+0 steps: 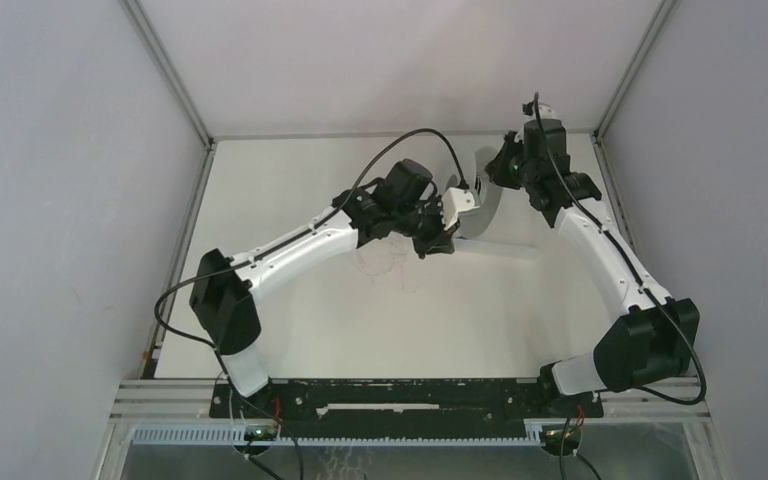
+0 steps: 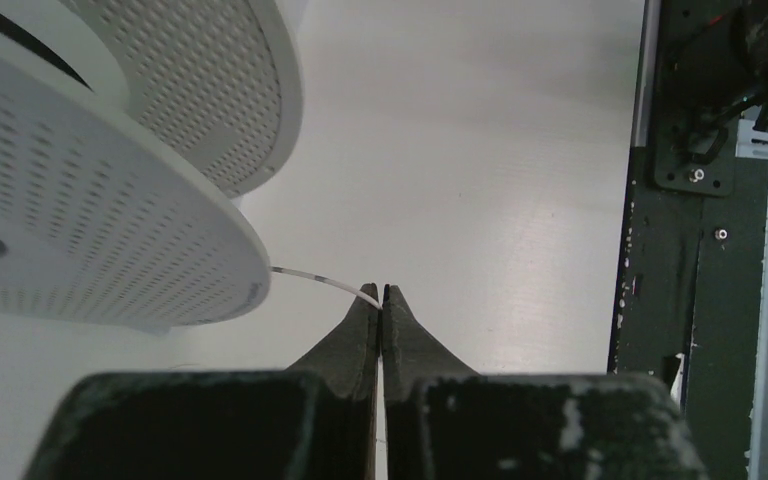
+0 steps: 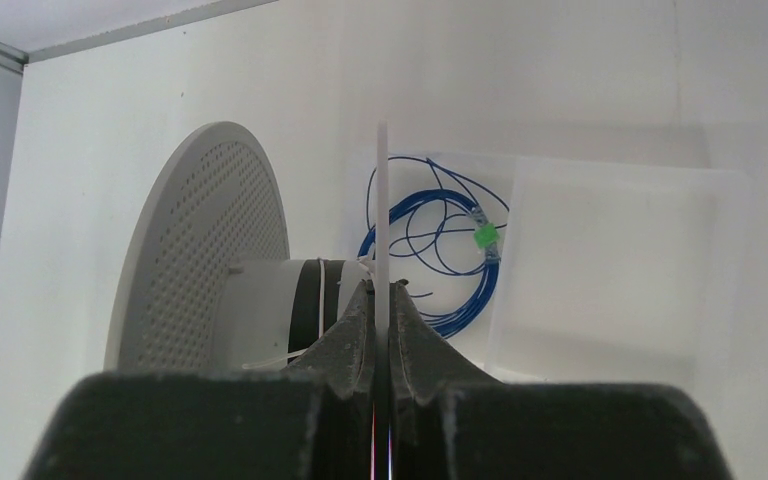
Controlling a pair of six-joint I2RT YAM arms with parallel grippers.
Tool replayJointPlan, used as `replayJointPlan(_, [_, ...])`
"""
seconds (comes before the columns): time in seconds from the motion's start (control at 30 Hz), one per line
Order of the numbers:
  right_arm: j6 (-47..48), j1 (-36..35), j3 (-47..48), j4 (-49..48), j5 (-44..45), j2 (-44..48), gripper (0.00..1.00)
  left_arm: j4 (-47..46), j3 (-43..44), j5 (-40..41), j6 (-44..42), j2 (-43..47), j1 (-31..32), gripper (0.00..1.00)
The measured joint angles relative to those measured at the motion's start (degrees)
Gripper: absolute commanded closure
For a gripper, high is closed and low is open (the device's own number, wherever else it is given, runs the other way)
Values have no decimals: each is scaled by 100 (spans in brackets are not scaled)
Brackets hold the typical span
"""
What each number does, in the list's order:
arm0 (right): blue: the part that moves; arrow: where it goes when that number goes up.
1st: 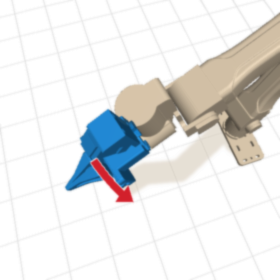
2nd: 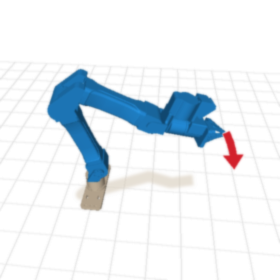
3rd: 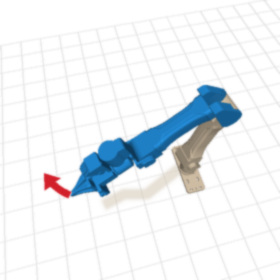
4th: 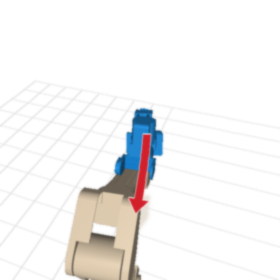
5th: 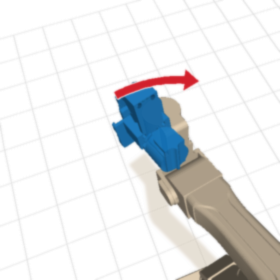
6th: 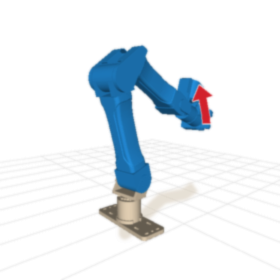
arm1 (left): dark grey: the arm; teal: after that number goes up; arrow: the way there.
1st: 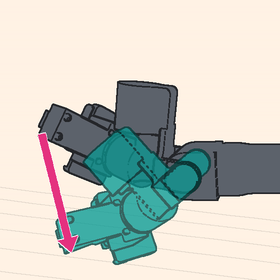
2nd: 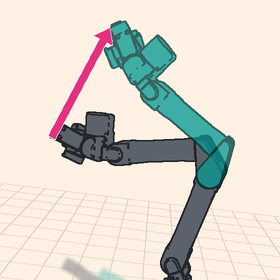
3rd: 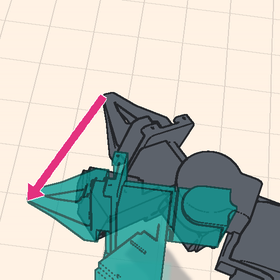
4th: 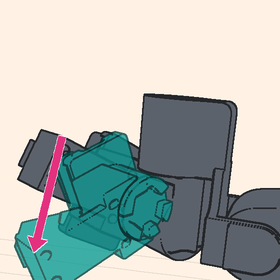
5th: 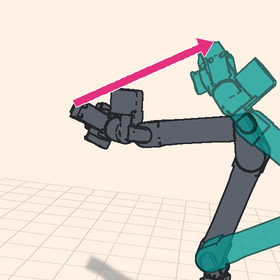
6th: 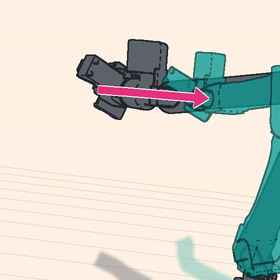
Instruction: Wrap the cables
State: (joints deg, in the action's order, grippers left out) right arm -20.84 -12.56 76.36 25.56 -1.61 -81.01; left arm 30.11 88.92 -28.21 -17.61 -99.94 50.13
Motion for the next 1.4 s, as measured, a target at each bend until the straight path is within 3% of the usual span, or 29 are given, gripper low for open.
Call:
replayJointPlan(0.33, [243, -254, -44, -96, 275, 0, 100, 809, 1204, 85, 225, -400, -4, 99])
replayJointPlan(1.4, [507, -654, -251, -968, 428, 52, 100, 1781, 2754, -472, 957, -850, -647, 98])
